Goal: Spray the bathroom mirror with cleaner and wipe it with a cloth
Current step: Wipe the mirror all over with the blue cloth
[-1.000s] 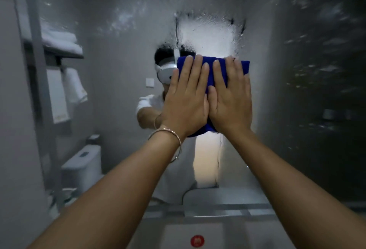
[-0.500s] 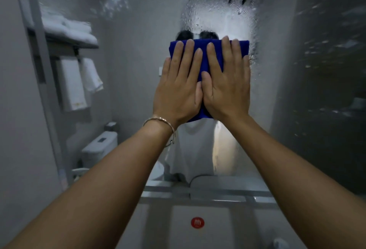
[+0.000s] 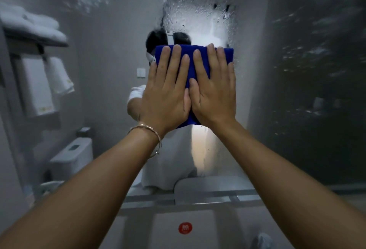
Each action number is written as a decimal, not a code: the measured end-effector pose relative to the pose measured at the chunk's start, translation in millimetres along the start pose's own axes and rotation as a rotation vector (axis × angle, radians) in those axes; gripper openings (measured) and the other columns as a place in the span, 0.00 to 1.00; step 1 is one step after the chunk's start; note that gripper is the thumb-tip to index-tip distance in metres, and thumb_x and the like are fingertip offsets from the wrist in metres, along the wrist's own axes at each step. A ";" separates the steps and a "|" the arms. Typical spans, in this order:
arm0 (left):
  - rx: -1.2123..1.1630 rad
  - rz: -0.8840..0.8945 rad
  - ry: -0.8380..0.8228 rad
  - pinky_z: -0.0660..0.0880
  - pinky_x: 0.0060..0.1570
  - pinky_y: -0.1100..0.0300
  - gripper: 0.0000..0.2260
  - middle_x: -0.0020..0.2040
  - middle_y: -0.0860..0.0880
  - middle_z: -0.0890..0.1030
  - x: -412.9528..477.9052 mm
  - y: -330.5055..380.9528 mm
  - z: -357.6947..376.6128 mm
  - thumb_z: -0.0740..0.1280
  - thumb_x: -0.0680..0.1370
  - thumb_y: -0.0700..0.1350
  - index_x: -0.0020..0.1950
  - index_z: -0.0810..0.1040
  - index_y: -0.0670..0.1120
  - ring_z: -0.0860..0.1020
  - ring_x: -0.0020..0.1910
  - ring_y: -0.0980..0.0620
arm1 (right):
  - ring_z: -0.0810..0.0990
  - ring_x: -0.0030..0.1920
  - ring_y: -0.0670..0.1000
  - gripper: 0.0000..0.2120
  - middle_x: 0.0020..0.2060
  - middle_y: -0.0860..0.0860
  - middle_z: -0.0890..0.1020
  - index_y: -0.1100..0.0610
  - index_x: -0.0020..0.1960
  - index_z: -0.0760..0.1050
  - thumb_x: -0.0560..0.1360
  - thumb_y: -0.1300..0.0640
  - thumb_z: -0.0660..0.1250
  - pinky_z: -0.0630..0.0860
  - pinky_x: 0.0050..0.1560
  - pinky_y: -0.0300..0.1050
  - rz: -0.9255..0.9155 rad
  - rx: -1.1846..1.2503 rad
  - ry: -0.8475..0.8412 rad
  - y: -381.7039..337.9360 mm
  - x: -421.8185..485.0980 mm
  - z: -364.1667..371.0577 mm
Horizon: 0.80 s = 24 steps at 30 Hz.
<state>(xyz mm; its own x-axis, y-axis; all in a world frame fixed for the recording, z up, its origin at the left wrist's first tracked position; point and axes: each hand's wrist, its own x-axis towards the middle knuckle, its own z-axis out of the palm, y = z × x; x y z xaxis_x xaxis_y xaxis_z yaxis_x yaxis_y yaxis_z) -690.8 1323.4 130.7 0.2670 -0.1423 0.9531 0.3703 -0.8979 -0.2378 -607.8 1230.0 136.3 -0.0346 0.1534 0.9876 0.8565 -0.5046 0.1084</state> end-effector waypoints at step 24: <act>0.081 0.006 -0.046 0.50 0.72 0.44 0.25 0.74 0.37 0.59 60.6 151.3 43.0 0.48 0.79 0.48 0.74 0.57 0.38 0.56 0.74 0.39 | 0.56 0.75 0.59 0.25 0.74 0.60 0.61 0.59 0.76 0.57 0.80 0.52 0.50 0.50 0.73 0.56 -0.025 -0.022 -0.091 158.9 -10.9 -52.0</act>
<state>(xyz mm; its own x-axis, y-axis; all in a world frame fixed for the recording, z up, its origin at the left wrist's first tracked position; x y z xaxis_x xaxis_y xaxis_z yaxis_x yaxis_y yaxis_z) -580.4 1196.8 144.4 0.3095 -0.1269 0.9424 0.4391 -0.8600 -0.2600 -498.0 1103.9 148.7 -0.0083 0.2421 0.9702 0.8445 -0.5180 0.1364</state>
